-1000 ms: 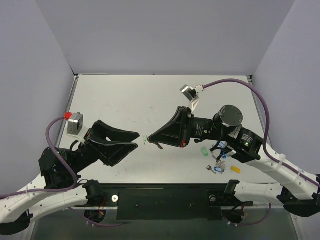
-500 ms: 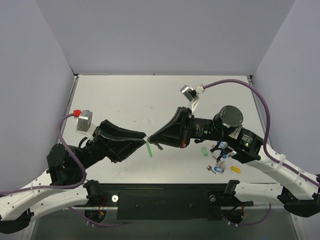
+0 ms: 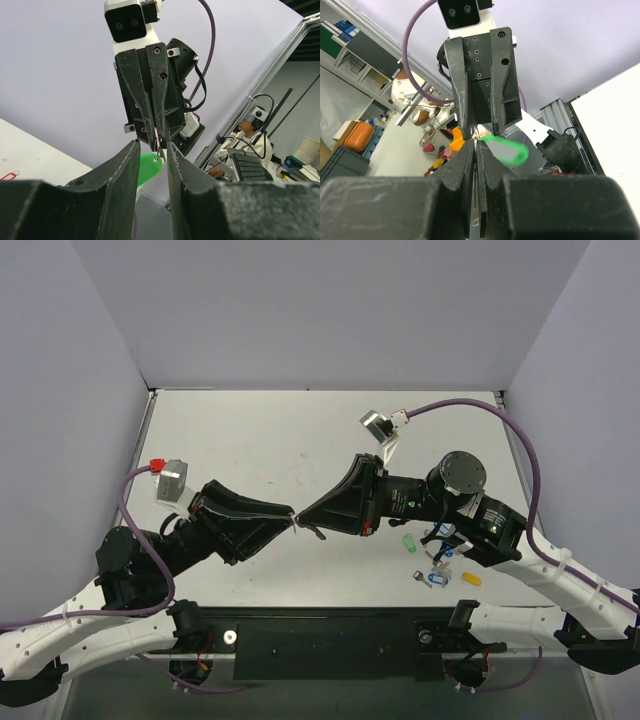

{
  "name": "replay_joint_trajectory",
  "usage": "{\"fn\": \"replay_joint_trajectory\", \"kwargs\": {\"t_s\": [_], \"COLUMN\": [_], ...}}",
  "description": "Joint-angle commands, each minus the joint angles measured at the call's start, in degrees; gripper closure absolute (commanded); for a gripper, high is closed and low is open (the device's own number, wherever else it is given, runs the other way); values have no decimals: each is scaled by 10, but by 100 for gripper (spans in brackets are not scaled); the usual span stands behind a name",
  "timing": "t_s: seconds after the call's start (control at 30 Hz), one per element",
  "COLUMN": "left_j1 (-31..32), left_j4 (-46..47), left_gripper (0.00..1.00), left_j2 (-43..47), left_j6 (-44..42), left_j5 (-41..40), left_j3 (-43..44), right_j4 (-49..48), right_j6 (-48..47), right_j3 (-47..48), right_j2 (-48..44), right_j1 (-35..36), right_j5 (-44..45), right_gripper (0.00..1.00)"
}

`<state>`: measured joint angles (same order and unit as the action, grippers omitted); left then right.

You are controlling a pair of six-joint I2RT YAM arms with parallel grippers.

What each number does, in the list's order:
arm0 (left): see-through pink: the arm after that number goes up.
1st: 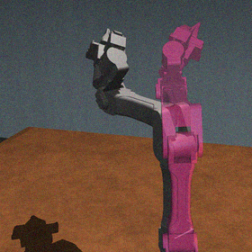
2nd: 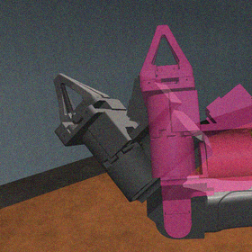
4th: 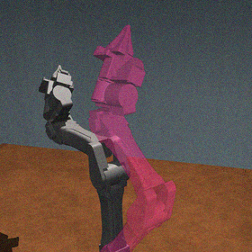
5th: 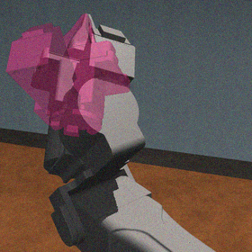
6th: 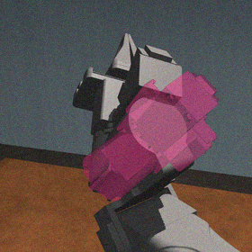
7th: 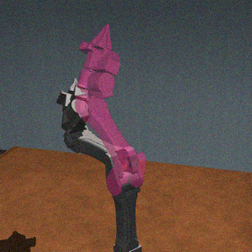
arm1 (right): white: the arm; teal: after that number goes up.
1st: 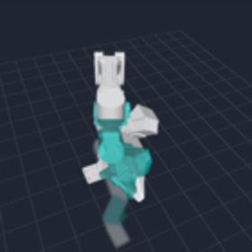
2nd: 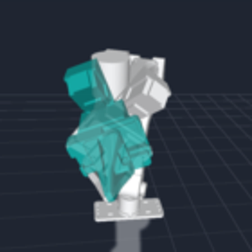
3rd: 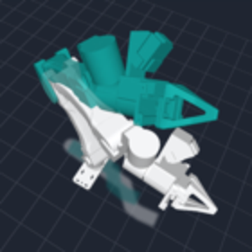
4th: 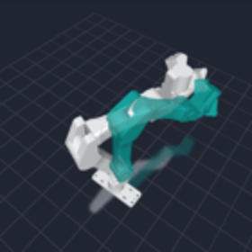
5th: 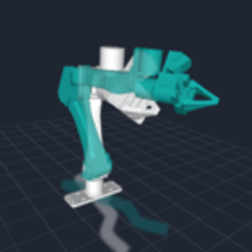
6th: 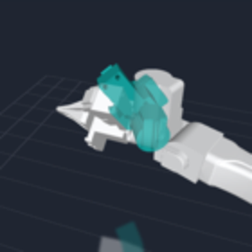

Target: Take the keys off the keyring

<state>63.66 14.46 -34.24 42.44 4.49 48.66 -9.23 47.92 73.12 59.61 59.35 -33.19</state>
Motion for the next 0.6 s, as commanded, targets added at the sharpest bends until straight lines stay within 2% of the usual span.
{"fn": "replay_joint_trajectory", "kwargs": {"t_s": [0.0,0.1,0.17,0.27,0.3,0.4,0.57], "left_j1": [2,2,2,2,2,2,2], "left_j4": [30,35,34,28,20,1,-87], "left_gripper": [62,63,67,96,100,100,100], "left_j2": [4,2,-1,-5,-7,-8,-18], "left_j6": [3,2,3,4,3,-3,-32], "left_j5": [-6,-4,-4,-6,-9,-12,8], "left_j3": [8,7,9,13,15,25,66], "right_j4": [-37,-36,-35,-29,-27,-13,24], "right_j6": [-7,-7,-7,-9,-11,-14,-30], "right_j3": [-3,-3,-3,-2,-2,-1,3], "right_j2": [-9,-8,-9,-8,-8,-10,-13], "right_j1": [6,6,7,9,9,11,13], "right_j5": [-1,-1,-2,-2,-2,-3,-2], "right_gripper": [100,100,100,100,100,100,100]}}
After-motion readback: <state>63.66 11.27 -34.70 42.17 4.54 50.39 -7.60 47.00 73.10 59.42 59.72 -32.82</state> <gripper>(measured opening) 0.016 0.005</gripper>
